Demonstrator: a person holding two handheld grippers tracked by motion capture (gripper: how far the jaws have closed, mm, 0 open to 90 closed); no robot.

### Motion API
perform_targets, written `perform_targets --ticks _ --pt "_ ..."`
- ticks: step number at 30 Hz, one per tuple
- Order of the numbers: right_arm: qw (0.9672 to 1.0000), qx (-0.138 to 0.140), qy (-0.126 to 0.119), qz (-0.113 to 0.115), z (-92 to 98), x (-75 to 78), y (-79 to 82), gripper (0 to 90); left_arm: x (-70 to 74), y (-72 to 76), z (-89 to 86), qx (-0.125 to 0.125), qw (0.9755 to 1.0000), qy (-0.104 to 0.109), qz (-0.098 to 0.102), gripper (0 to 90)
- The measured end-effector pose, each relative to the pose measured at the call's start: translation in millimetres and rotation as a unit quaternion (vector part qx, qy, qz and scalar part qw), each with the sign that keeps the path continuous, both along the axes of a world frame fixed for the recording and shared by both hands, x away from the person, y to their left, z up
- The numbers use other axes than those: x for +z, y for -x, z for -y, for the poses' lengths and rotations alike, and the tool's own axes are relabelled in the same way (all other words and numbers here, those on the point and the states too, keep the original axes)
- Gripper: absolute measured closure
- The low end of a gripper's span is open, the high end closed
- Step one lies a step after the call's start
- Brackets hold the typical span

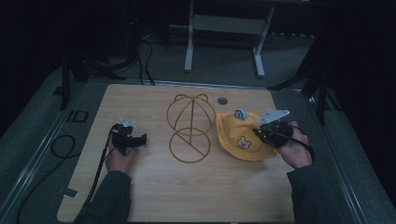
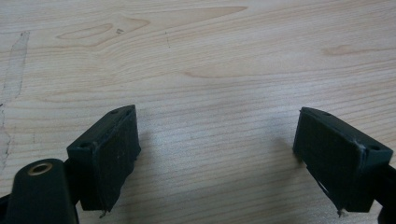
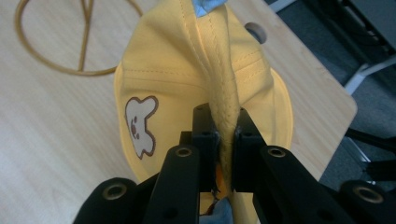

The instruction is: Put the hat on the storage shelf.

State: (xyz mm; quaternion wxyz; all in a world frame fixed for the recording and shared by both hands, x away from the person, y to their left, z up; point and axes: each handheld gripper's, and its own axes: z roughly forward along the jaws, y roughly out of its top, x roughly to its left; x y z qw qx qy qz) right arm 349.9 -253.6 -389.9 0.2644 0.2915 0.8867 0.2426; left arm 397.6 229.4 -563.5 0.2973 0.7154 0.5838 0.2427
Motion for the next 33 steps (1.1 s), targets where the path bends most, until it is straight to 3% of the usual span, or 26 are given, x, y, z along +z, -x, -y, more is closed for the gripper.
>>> perform_targets --ticks 15,26,33 --pt "0.9975 -0.028 -0.053 0.037 7.1 12.3 -2.1 83.5 0.0 0.0 0.0 0.000 1.0000 0.000 0.000 14.6" --pt "0.9916 -0.019 -0.118 0.050 22.1 22.2 -1.6 83.6 0.0 0.0 0.0 0.000 1.0000 0.000 0.001 14.6" --pt "0.9885 -0.018 -0.138 0.059 26.8 25.9 0.0 83.7 0.0 -0.1 0.0 0.000 1.0000 0.000 0.000 14.6"
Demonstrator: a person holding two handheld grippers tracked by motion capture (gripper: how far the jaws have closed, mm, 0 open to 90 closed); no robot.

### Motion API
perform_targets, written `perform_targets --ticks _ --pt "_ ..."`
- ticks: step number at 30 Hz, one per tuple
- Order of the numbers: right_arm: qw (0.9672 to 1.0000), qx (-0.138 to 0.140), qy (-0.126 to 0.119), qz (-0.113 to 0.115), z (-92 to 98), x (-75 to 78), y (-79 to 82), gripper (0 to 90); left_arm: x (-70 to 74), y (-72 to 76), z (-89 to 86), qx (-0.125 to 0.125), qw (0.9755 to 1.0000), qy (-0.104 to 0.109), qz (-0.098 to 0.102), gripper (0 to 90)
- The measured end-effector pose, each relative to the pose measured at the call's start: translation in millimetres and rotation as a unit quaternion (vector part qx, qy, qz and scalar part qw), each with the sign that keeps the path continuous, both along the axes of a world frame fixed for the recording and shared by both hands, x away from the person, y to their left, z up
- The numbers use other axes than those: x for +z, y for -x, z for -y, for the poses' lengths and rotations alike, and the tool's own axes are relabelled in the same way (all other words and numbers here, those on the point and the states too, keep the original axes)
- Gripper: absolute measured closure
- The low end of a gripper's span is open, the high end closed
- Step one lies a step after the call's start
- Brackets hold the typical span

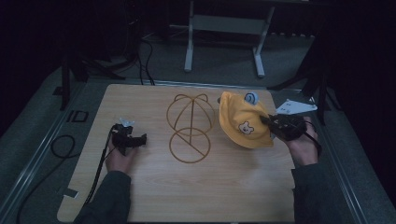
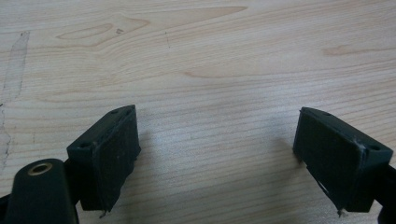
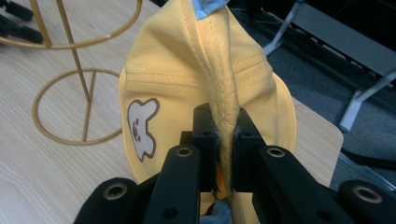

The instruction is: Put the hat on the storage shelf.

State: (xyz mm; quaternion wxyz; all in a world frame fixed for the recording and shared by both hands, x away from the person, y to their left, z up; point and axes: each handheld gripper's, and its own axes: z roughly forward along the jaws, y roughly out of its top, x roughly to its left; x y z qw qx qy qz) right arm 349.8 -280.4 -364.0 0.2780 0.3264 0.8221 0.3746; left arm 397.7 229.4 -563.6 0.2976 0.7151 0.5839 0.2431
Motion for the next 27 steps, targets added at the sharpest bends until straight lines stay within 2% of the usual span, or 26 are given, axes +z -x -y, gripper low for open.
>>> perform_targets --ticks 6,15,27 --pt "0.9998 0.007 -0.017 0.012 1.9 5.7 1.4 83.7 0.0 0.0 0.0 0.000 1.0000 0.000 0.000 14.6" --pt "0.9980 0.041 -0.040 0.027 5.0 16.8 6.9 83.7 0.0 0.0 0.0 0.000 1.0000 0.000 0.000 14.6" --pt "0.9962 0.061 -0.051 0.035 4.7 25.1 12.5 83.7 0.1 0.0 0.0 0.000 1.0000 0.000 -0.001 14.6"
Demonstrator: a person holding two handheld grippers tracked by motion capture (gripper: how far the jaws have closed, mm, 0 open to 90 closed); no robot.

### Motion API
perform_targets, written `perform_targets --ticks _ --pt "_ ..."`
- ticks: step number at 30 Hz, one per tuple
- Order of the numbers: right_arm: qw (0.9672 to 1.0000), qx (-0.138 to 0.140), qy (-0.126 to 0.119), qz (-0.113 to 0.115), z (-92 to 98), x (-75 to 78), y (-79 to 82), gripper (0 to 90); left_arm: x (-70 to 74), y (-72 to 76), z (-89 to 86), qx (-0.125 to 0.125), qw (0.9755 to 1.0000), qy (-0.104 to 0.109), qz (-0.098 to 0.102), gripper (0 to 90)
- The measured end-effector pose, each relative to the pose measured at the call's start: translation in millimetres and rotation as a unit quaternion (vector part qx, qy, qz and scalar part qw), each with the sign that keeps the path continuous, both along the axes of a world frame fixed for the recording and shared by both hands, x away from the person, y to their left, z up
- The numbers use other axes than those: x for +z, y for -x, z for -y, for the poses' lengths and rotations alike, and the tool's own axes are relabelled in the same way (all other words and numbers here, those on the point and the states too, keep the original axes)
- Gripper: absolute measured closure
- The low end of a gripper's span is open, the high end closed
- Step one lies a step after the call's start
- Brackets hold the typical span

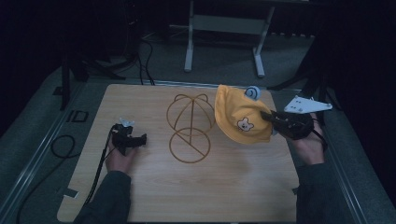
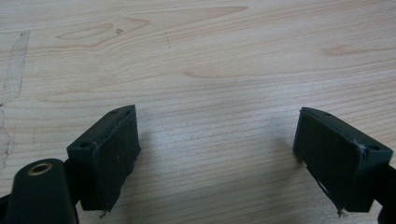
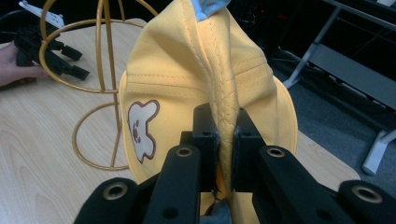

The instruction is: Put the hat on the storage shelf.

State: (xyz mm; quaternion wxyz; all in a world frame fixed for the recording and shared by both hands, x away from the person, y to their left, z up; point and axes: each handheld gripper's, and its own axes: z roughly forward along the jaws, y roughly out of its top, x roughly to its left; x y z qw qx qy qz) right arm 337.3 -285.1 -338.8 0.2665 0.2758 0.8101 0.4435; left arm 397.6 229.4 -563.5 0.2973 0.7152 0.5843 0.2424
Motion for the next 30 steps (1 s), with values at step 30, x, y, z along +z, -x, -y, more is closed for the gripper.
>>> perform_targets --ticks 30 --pt "0.9993 0.035 -0.013 0.005 -13.4 18.4 -0.9 83.7 0.0 -0.1 0.0 0.000 1.0000 -0.001 0.000 14.6"
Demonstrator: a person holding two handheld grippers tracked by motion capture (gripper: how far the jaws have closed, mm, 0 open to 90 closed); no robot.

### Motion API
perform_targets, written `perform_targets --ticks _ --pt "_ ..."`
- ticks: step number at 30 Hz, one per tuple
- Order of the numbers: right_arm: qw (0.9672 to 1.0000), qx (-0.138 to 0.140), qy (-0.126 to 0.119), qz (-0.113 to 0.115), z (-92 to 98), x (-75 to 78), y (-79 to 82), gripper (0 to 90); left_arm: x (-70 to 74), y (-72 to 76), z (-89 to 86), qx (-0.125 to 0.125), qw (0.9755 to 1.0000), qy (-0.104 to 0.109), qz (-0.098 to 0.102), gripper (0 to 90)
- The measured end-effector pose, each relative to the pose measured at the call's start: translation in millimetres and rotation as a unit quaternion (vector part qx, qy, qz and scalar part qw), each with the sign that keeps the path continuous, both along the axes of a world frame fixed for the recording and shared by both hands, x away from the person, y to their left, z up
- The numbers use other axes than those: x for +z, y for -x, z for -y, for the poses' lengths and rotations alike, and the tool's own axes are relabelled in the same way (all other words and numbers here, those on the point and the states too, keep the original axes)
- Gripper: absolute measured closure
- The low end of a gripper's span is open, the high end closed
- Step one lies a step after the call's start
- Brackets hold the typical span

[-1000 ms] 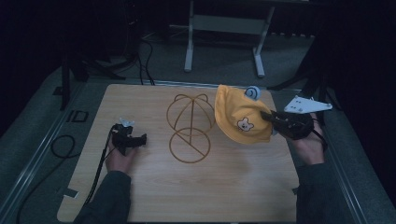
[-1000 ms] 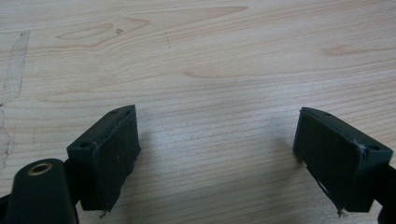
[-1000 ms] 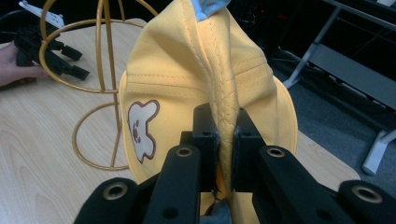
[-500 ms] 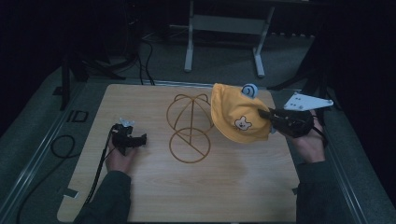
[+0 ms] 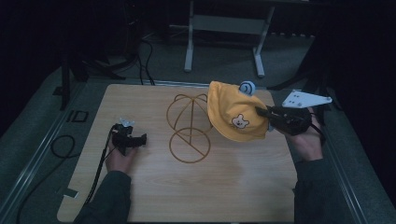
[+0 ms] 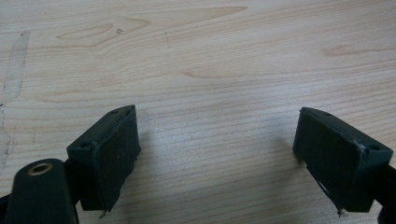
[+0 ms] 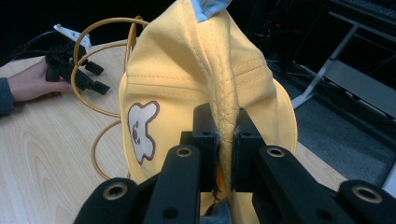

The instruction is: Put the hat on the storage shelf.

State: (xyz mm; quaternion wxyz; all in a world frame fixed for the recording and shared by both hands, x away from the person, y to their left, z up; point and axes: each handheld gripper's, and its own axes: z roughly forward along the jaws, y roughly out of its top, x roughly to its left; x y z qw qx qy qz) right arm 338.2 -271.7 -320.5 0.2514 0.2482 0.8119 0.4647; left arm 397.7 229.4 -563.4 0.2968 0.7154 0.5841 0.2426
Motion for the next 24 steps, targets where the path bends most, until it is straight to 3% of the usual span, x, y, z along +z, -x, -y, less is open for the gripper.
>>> perform_targets --ticks 24 --pt "0.9998 0.015 -0.013 0.009 -5.8 12.4 1.0 83.7 0.0 0.0 0.0 0.000 1.0000 0.000 0.000 14.6"
